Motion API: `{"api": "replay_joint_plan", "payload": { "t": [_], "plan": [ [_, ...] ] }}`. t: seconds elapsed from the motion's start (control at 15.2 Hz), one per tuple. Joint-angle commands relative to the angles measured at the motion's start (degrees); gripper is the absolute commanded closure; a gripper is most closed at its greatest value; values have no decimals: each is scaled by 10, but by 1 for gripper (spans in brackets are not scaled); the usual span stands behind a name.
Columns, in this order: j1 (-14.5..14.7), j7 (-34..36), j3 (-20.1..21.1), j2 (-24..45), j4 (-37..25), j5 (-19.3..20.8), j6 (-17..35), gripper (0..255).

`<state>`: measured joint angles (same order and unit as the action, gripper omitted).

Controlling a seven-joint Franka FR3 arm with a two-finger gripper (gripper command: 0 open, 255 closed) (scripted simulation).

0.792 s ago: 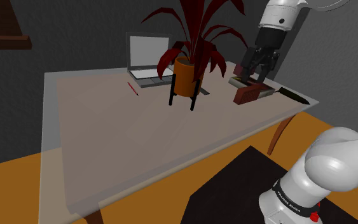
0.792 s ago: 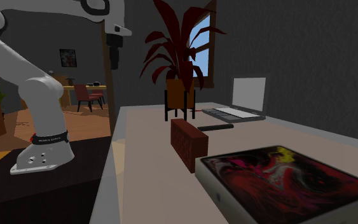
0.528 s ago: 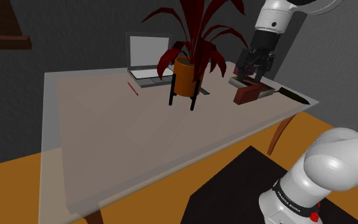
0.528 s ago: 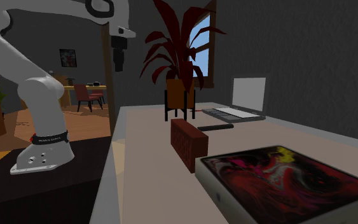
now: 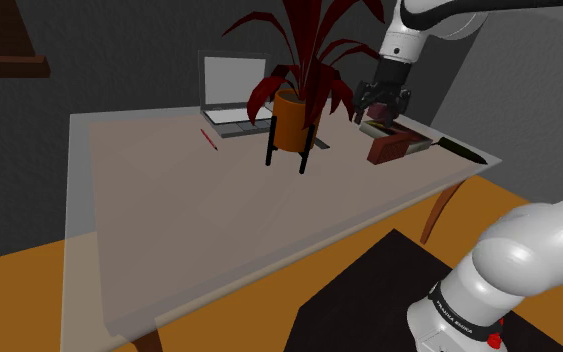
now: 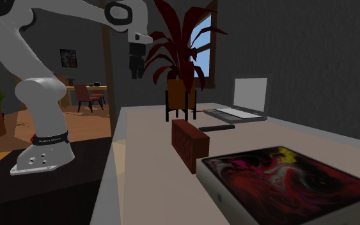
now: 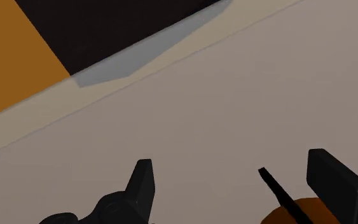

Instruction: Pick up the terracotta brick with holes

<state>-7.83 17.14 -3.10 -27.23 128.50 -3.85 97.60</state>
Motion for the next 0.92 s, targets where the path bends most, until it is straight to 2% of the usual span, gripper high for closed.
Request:
{"api": "replay_joint_plan", "payload": {
  "t": [0.0,0.86],
  "plan": [
    [-13,16,-7,31,-12,5,22,0],
    [-84,109,-67,230,-129,18,112,0]
  ]
}}
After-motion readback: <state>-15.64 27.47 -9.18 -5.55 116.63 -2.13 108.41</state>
